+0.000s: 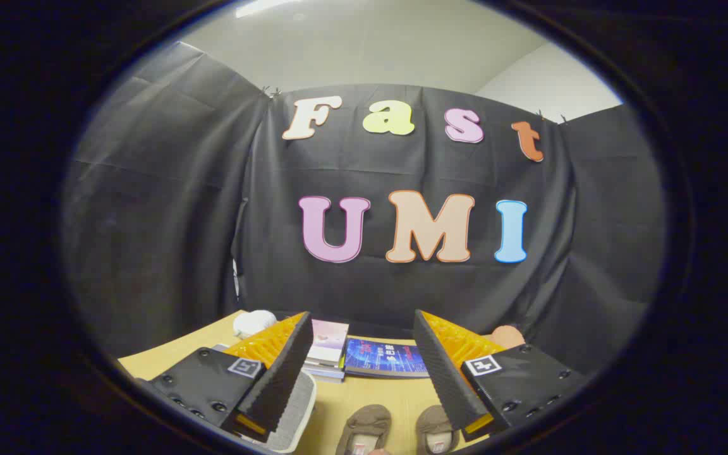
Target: Open the storage box then place both shoes into the box .Put the left shoe in first, then the right shoe, with the right side of both shoes facing outward in a uniform manner.
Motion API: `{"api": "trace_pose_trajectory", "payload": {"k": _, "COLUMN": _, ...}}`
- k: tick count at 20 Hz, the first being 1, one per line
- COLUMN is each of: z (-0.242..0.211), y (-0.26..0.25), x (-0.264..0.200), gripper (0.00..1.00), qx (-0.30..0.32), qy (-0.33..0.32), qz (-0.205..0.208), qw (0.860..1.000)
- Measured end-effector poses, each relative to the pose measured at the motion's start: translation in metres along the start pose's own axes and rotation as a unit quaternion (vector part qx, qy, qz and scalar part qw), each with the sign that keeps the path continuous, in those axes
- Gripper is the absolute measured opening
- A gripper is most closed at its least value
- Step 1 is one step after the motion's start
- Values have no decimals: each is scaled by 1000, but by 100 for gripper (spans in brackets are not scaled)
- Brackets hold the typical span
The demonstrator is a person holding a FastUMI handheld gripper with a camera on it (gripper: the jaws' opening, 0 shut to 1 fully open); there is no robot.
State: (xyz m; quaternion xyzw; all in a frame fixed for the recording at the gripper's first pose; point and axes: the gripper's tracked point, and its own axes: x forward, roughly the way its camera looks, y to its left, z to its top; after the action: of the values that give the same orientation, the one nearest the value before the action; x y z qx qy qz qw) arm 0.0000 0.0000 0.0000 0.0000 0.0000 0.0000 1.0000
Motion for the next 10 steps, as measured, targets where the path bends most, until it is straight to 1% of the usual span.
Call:
{"api": "trace_pose_trajectory", "payload": {"k": 7, "z": -8, "y": 1, "x": 10, "gripper": 99, "qx": 11, "qy": 13, "qz": -11, "qw": 1000}}
{"api": "trace_pose_trajectory", "payload": {"k": 10, "z": -12, "y": 6, "x": 11, "gripper": 99, "qx": 12, "qy": 17, "qz": -6, "qw": 1000}}
